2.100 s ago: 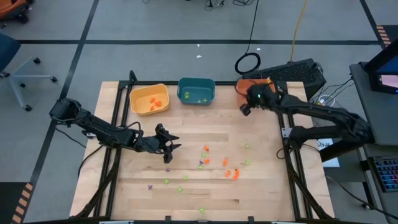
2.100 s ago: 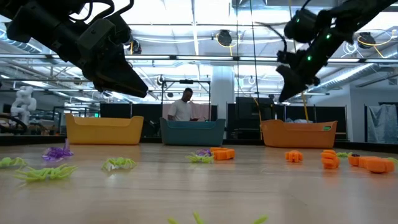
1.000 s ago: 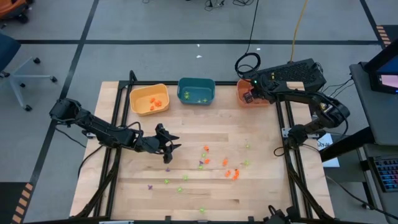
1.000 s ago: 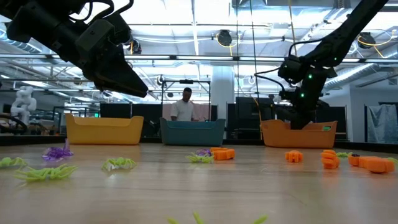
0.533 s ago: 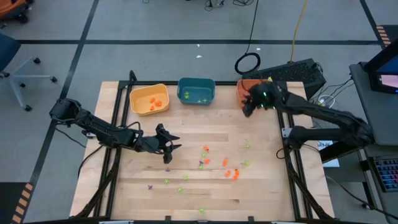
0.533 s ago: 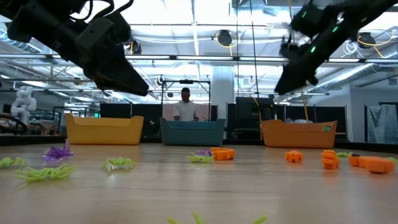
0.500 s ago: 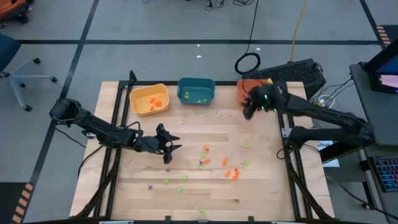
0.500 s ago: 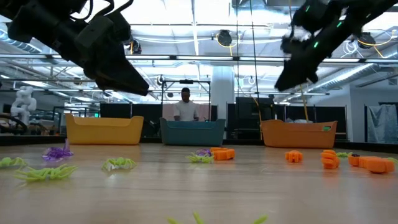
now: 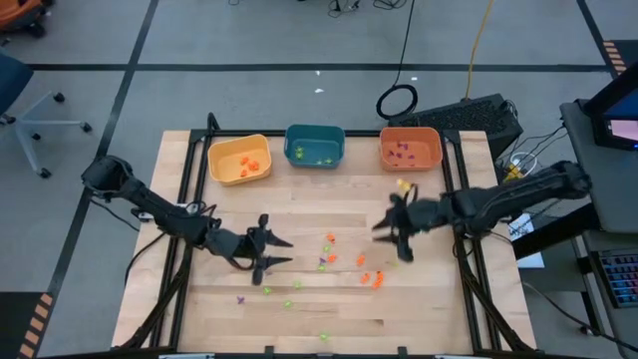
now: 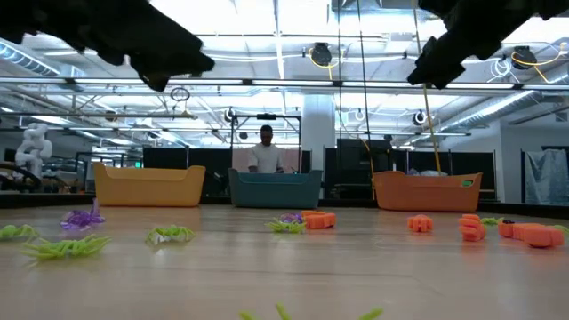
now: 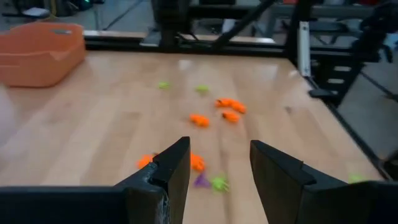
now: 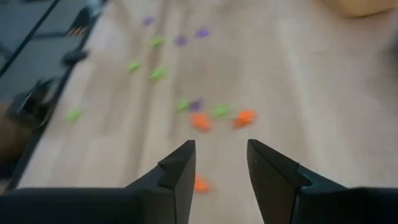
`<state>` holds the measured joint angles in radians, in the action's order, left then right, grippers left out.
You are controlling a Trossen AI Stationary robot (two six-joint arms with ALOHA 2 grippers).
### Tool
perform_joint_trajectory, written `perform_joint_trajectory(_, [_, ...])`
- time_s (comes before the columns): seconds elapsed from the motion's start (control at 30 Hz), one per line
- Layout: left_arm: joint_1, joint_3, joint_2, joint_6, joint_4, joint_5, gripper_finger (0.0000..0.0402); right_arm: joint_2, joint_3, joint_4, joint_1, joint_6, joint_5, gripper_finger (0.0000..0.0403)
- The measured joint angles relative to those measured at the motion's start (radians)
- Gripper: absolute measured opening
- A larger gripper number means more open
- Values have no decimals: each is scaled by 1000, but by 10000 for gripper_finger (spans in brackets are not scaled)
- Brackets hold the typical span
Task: Sort Halloween decoration
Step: Put the green spider toy into the blue bin
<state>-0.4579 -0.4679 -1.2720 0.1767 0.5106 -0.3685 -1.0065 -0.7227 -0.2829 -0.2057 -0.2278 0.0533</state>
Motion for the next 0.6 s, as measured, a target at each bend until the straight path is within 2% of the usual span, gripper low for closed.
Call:
perform_joint_trajectory(0.17, [-74, 0, -58, 23, 48, -9, 166, -163, 0, 118, -167, -38, 1, 130])
perform_joint_trajectory(0.33, [-115, -41, -143, 20, 116, -14, 166, -346, 0, 326, -296, -50, 19, 130])
perform_joint_trajectory(0.6, [-138, -162, -285, 26, 117, -31, 166, -604, 0, 673, -420, -72, 72, 138])
